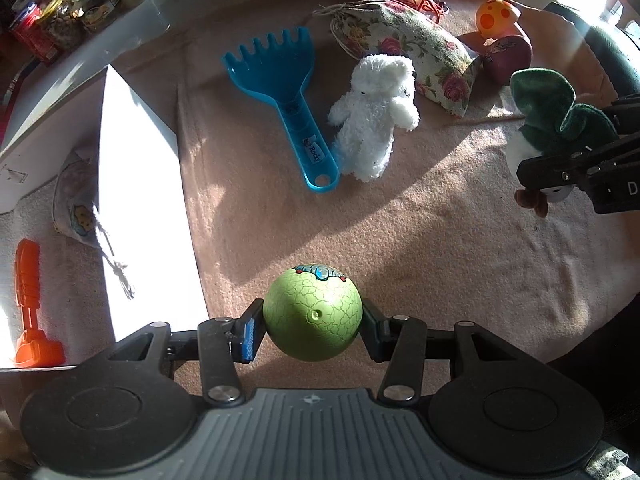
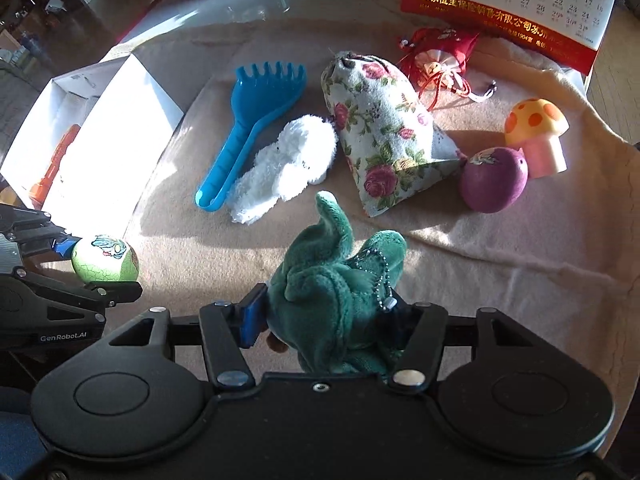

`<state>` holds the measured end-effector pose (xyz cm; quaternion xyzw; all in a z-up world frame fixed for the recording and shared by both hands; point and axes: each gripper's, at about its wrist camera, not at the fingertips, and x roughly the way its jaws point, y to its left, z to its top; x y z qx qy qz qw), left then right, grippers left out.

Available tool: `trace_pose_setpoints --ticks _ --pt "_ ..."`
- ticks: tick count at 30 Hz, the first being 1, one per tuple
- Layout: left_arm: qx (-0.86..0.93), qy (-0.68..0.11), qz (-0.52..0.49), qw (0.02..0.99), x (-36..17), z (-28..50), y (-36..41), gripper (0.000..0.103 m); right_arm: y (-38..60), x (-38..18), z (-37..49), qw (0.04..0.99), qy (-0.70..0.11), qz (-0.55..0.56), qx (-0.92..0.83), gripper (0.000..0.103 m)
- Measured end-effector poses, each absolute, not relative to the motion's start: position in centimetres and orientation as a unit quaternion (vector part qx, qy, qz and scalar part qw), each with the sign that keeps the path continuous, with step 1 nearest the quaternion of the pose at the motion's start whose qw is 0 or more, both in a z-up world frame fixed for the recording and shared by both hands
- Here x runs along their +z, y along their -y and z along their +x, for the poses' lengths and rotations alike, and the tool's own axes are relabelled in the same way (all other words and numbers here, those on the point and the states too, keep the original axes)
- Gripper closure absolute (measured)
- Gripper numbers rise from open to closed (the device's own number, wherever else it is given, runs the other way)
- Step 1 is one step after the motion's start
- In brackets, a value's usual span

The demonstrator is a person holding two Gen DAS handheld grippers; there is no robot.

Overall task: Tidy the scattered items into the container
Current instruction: 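Carry the green ball and green plush over the white box with both grippers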

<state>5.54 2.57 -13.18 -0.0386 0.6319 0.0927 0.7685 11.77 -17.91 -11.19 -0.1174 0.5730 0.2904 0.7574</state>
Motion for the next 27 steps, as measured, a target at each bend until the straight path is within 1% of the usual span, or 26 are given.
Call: trace_pose_setpoints --ticks 9,14,20,27 --pt "0.090 -0.623 -0.035 0.776 -10.8 5.0 -1.4 0.053 17.9 -8.8 10.6 0.757 -0.562 -0.129 0.307 0.046" --pt "0.095 -0.609 -0.032 0.787 -8.3 4.6 -1.4 0.053 16.9 -7.3 9.6 0.757 -0.551 -0.134 0.326 0.047" --pt "0.118 -0.589 -0.033 0.799 -4.9 3.9 -3.3 0.053 14.1 -4.4 9.0 0.759 -0.526 -0.150 0.352 0.047" --pt "0.159 -0.567 -0.039 0.808 -1.3 2.4 -7.6 0.053 9.3 -1.5 8.2 0.759 -0.495 -0.172 0.386 0.046"
